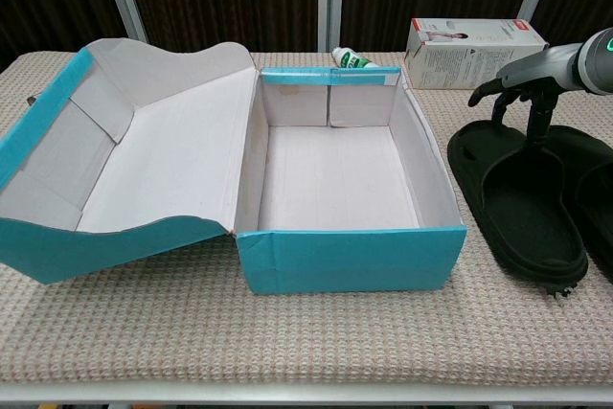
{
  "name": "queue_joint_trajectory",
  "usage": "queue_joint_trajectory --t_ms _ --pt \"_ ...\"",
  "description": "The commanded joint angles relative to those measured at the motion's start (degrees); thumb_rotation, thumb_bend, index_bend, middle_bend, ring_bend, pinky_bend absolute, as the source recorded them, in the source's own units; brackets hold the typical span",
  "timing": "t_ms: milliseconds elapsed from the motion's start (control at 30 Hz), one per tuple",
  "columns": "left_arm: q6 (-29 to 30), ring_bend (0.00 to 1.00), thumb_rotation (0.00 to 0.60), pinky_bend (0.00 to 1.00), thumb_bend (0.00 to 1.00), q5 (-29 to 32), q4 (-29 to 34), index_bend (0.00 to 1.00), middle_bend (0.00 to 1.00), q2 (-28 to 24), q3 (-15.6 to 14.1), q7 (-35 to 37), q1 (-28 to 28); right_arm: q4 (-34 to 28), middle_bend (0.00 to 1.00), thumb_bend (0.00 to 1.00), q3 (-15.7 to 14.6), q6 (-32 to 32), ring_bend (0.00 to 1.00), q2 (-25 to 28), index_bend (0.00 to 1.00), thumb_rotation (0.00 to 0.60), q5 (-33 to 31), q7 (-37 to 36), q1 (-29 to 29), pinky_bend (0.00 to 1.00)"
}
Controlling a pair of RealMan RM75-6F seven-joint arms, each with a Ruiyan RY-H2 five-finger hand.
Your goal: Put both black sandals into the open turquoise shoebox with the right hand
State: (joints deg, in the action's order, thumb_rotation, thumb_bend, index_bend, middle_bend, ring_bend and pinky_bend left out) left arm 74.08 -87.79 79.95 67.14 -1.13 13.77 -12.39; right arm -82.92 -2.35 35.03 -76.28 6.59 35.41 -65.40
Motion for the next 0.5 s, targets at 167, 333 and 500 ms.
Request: queue_joint_trajectory --t_ms 167,333,500 --pt "0.0 0.09 0.6 0.14 0.07 0.18 0.04 0.19 0.15 0.0 0.04 0.02 -0.02 -0.16 0.44 0.13 0.0 2.37 0.08 -0.16 0.03 0.6 2.8 -2.44 0.46 0.0" --pt "-0.07 0.09 0.6 0.14 0.07 0.31 0.15 0.19 0.15 0.0 0.1 0.07 -0.1 -0.99 0.45 0.14 0.64 3.5 0.11 0.88 0.13 0.6 5.7 -4.86 1.63 0.0" --pt "-0.51 0.09 0.6 0.14 0.07 0.51 0.21 0.19 0.15 0.18 0.11 -0.18 -0.29 -2.07 0.46 0.15 2.33 4.44 0.19 2.46 0.26 0.6 10.6 -8.42 3.64 0.17"
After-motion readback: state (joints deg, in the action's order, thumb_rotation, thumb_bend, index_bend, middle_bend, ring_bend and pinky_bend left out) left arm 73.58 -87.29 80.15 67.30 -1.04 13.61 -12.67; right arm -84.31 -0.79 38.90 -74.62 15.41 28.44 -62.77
